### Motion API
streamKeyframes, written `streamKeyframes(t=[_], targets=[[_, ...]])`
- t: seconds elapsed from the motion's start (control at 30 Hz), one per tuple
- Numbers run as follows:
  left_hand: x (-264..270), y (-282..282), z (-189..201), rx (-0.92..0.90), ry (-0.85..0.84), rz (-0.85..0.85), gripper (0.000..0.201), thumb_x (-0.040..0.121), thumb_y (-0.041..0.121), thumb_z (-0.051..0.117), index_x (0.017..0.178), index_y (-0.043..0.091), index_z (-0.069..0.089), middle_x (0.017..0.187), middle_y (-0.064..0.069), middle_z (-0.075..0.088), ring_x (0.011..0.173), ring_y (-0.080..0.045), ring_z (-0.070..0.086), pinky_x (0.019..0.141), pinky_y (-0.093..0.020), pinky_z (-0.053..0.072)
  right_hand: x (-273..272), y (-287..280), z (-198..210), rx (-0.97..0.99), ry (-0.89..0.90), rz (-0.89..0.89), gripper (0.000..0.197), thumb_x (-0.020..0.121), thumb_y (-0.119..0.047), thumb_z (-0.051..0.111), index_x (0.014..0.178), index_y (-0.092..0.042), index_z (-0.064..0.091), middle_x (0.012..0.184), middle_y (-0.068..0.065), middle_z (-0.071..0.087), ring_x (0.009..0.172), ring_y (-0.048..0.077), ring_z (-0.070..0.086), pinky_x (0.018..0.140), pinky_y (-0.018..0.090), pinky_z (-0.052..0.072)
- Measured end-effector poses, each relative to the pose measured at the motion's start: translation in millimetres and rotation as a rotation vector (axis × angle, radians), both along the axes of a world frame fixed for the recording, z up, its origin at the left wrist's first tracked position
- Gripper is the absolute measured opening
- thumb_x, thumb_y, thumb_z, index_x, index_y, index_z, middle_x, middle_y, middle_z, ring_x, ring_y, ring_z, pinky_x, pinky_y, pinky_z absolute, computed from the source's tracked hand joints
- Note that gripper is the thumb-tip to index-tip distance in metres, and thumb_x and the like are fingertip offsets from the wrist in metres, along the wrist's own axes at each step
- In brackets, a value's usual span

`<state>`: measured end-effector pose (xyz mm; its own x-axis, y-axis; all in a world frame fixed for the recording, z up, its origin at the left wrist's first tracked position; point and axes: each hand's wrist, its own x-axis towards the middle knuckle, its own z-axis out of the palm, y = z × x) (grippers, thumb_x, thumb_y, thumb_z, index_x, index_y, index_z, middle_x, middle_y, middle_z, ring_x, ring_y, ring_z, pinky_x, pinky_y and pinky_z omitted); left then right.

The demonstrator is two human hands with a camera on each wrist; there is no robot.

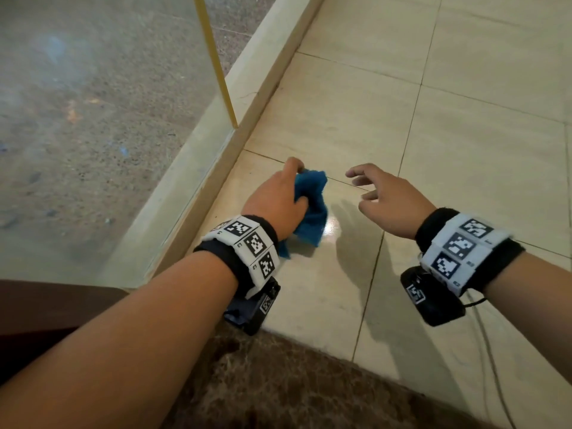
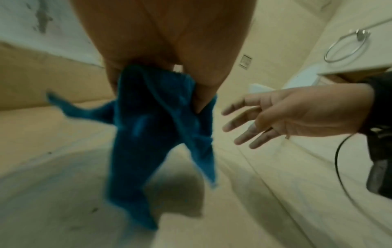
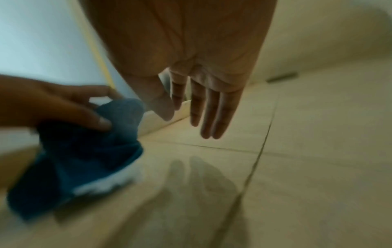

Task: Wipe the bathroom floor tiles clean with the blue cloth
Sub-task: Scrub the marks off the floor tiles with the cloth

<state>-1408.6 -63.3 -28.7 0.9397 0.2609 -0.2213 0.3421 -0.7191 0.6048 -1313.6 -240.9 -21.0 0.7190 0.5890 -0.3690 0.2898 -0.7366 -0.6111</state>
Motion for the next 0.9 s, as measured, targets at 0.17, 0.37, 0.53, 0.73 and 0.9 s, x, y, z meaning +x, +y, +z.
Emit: streamKeyframes(t=[0.17, 0.37, 0.53, 0.73, 0.9], targets=[[-3.2, -7.5, -26.3, 0.27, 0.252, -0.262, 0.071, 0.096, 0.031, 0.052, 0.154, 0.025, 0.012, 0.161, -0.006, 0.002, 0.147, -0.026, 0.01, 0.119, -0.046, 0.016, 1.7, -4.4, -26.2, -0.364, -0.248, 0.278, 0.069, 0.09, -0.042, 0.052, 0.148, -0.034, 0.016, 0.158, -0.001, 0.005, 0.143, 0.023, 0.014, 0.114, 0.039, 0.023], [1.2, 7.4, -49.9, 0.275, 0.264, -0.139, 0.064, 0.103, 0.026, 0.038, 0.155, 0.018, 0.002, 0.162, -0.006, -0.005, 0.148, -0.024, 0.004, 0.12, -0.039, 0.013, -5.4, -5.2, -54.9, -0.503, -0.239, 0.291, 0.085, 0.081, -0.066, 0.046, 0.148, -0.036, 0.004, 0.158, -0.001, -0.008, 0.145, 0.024, 0.003, 0.115, 0.045, 0.019], [6.5, -9.3, -48.0, 0.328, 0.284, -0.36, 0.06, 0.103, 0.022, 0.039, 0.155, 0.019, 0.008, 0.162, -0.003, -0.004, 0.148, -0.023, 0.007, 0.118, -0.038, 0.017, -4.9, -6.4, -54.5, -0.483, -0.267, 0.277, 0.085, 0.081, -0.068, 0.046, 0.148, -0.038, 0.004, 0.159, -0.003, -0.007, 0.145, 0.022, 0.005, 0.113, 0.044, 0.022], [8.8, 0.8, -49.0, 0.434, 0.306, -0.155, 0.062, 0.103, 0.03, 0.038, 0.155, 0.023, 0.005, 0.16, -0.007, -0.001, 0.144, -0.028, 0.011, 0.114, -0.041, 0.023, -5.2, -6.4, -53.4, -0.472, -0.254, 0.256, 0.084, 0.079, -0.068, 0.048, 0.147, -0.04, 0.007, 0.158, -0.005, -0.007, 0.144, 0.022, 0.005, 0.11, 0.046, 0.02], [19.4, -3.1, -48.0, 0.331, 0.344, -0.292, 0.063, 0.103, 0.025, 0.039, 0.154, 0.028, 0.003, 0.161, -0.002, -0.016, 0.149, -0.025, -0.007, 0.118, -0.044, 0.006, -5.9, -5.5, -52.2, -0.476, -0.26, 0.253, 0.084, 0.079, -0.068, 0.048, 0.147, -0.039, 0.007, 0.158, -0.006, -0.006, 0.144, 0.022, 0.006, 0.11, 0.046, 0.021]])
